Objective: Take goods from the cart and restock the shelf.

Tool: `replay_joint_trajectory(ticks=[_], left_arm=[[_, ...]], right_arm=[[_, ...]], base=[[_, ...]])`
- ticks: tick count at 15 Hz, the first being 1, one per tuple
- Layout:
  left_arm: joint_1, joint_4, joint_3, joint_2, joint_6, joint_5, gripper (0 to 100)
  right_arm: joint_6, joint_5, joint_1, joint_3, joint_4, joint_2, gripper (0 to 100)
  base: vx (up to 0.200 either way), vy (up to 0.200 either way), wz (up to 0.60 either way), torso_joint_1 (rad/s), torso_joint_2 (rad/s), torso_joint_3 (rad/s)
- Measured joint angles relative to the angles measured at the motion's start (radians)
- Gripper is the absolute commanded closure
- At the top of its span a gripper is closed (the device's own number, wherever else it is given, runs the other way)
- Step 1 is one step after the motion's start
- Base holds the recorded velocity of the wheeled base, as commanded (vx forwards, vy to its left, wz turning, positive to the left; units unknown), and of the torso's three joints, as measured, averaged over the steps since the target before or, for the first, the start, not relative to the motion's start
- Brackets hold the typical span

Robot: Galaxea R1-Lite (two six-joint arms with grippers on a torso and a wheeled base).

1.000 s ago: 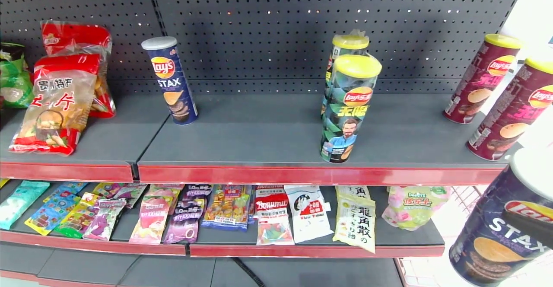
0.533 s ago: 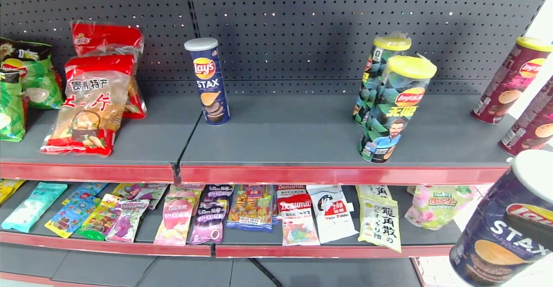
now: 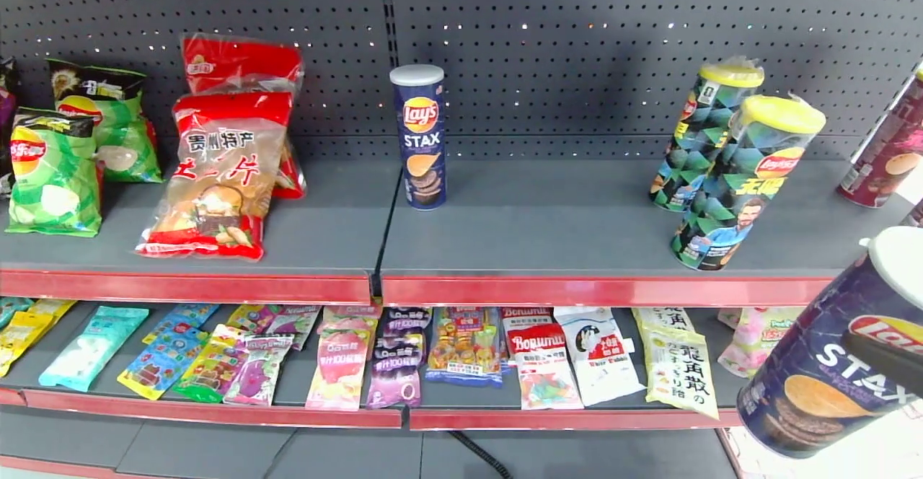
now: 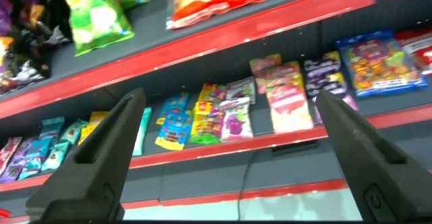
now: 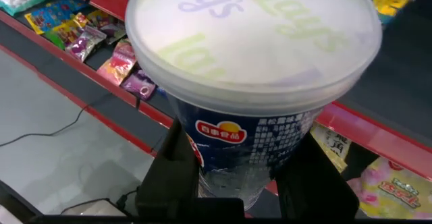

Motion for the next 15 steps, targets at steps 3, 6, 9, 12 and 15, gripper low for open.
replay_joint_trajectory(ticks=[3,6,9,12,15], left_arm=[[0.0,0.0,0.0,0.0,0.0,0.0,0],[-0.001,0.0,0.0,0.0,0.003,-0.001,0],[0.0,-0.001,0.0,0.0,0.045,0.0,0],[0.0,-0.001,0.0,0.003,0.044,0.001,0],[0.0,0.0,0.0,0.006,0.043,0.0,0]], right_arm=[[0.0,0.011,0.009,0.004,0.0,0.002,100],[-0.001,0.058,0.02,0.002,0.002,0.005,100],[-0.002,0.059,0.021,0.008,0.003,0.006,100],[-0.004,0.061,0.023,0.016,0.003,0.005,100],[-0.004,0.061,0.024,0.02,0.003,0.004,100]], base=[[0.0,0.2,0.0,0.004,0.0,0.006],[0.0,0.0,0.0,0.0,0.0,0.0],[0.0,0.0,0.0,0.0,0.0,0.0],[0.2,0.0,0.0,-0.004,0.0,0.007],[0.2,0.0,0.0,0.006,0.01,0.004]])
